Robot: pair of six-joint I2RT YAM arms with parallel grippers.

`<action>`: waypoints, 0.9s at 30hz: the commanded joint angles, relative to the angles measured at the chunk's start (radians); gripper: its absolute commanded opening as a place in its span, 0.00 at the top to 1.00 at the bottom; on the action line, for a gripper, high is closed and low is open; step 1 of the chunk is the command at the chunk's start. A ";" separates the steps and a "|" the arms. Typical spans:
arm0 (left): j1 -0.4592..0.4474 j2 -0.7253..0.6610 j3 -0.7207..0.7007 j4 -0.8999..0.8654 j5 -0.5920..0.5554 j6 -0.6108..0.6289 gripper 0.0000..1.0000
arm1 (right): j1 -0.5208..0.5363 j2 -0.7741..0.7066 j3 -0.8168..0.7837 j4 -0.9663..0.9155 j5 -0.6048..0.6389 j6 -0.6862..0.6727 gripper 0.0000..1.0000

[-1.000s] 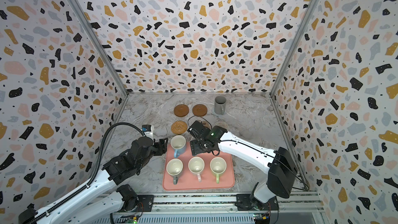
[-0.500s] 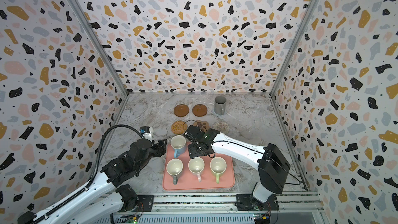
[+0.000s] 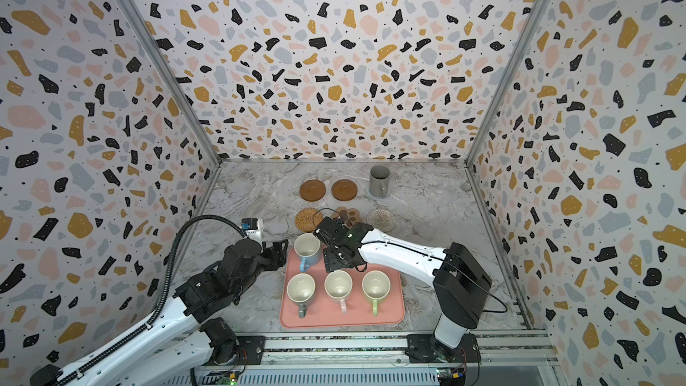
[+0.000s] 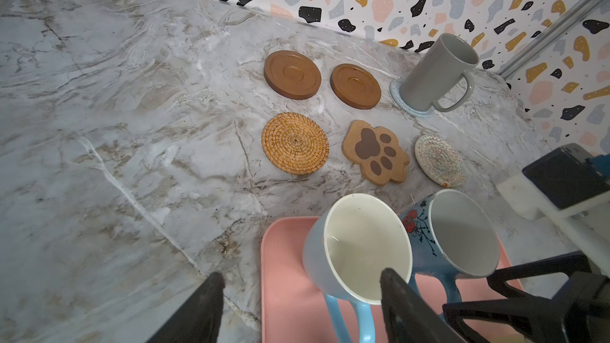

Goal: Place cups on coasters
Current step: Rotate the cup on the tray.

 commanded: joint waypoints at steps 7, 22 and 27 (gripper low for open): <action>-0.001 -0.008 -0.029 0.048 -0.015 -0.017 0.24 | -0.005 -0.009 -0.012 -0.012 0.037 0.018 0.20; -0.001 0.014 -0.021 0.056 -0.014 -0.009 0.24 | -0.037 -0.049 -0.055 -0.019 0.049 0.014 0.20; -0.001 0.014 -0.018 0.056 -0.014 -0.010 0.23 | -0.051 -0.062 -0.076 -0.019 0.052 0.007 0.21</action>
